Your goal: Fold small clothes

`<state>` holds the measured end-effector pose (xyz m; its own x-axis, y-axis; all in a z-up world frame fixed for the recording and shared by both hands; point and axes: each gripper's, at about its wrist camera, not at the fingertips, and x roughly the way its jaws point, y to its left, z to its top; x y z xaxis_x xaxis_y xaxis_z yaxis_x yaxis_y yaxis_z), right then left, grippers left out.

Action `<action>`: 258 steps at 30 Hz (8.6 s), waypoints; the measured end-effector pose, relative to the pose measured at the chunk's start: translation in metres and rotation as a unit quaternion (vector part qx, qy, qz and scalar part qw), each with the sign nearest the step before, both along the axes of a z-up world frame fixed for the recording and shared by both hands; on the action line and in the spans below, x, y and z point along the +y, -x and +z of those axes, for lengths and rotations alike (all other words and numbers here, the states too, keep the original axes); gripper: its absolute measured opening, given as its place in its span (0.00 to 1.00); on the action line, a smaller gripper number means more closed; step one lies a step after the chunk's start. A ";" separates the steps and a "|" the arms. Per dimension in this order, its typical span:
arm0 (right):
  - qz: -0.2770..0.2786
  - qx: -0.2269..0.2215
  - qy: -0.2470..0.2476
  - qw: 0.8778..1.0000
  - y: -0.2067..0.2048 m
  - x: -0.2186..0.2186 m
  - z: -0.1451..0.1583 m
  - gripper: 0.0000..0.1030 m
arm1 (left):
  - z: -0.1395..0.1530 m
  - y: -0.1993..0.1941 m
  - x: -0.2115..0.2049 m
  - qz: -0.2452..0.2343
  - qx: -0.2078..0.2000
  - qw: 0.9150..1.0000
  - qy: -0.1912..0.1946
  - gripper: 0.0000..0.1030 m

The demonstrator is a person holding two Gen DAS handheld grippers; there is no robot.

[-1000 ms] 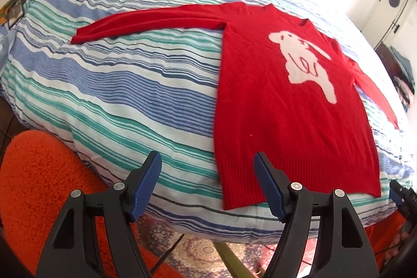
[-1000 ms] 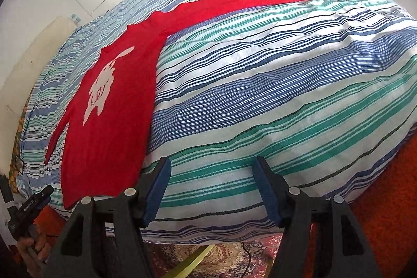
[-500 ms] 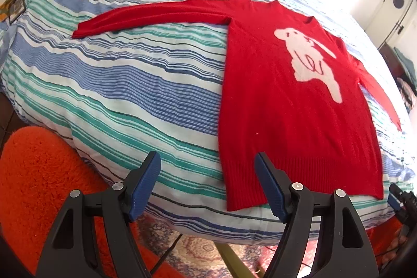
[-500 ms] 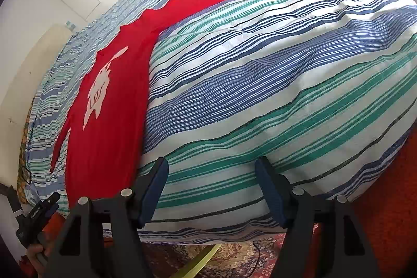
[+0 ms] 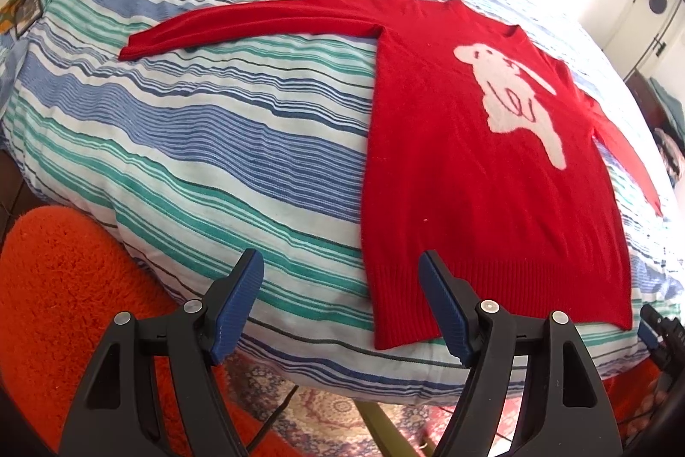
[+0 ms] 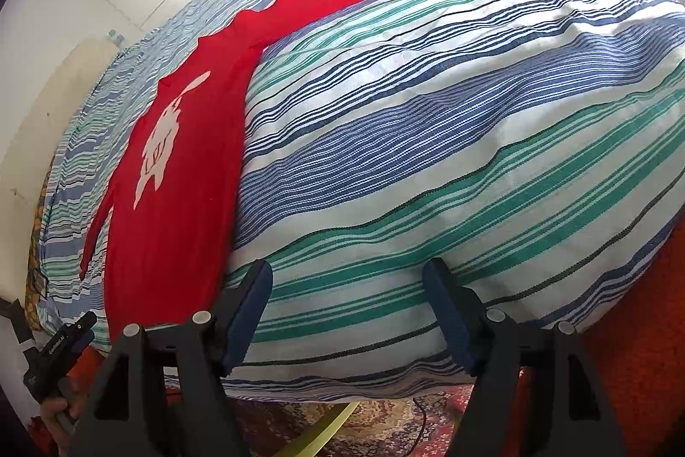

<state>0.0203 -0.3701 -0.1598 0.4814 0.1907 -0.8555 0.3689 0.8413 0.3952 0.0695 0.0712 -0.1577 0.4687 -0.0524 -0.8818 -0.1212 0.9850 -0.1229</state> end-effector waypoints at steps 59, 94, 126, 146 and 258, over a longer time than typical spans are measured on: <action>0.009 0.004 0.008 1.000 -0.001 0.005 -0.001 0.78 | 0.000 -0.001 0.011 0.022 0.000 1.000 0.010 0.79; -0.310 -0.095 -0.225 0.919 -0.146 -0.264 -0.042 0.71 | -0.020 -0.021 0.014 0.066 0.029 0.997 -0.009 0.84; 0.277 -0.135 -0.062 0.949 -0.379 0.150 0.121 0.43 | -0.020 -0.027 0.033 0.071 0.031 0.994 0.076 0.86; 0.239 -0.002 0.020 0.971 -0.343 0.078 -0.007 0.18 | -0.022 -0.028 0.019 0.054 0.029 0.998 0.031 0.86; 0.066 -0.038 0.162 0.984 -0.085 0.011 -0.034 1.00 | -0.006 -0.047 0.048 0.076 0.010 0.993 0.085 0.99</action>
<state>0.1056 -0.3593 -0.1933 0.5363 -0.0209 -0.8438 0.2265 0.9666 0.1200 0.1162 0.1195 -0.1634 0.4652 -0.1321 -0.8753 -0.2709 0.9201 -0.2828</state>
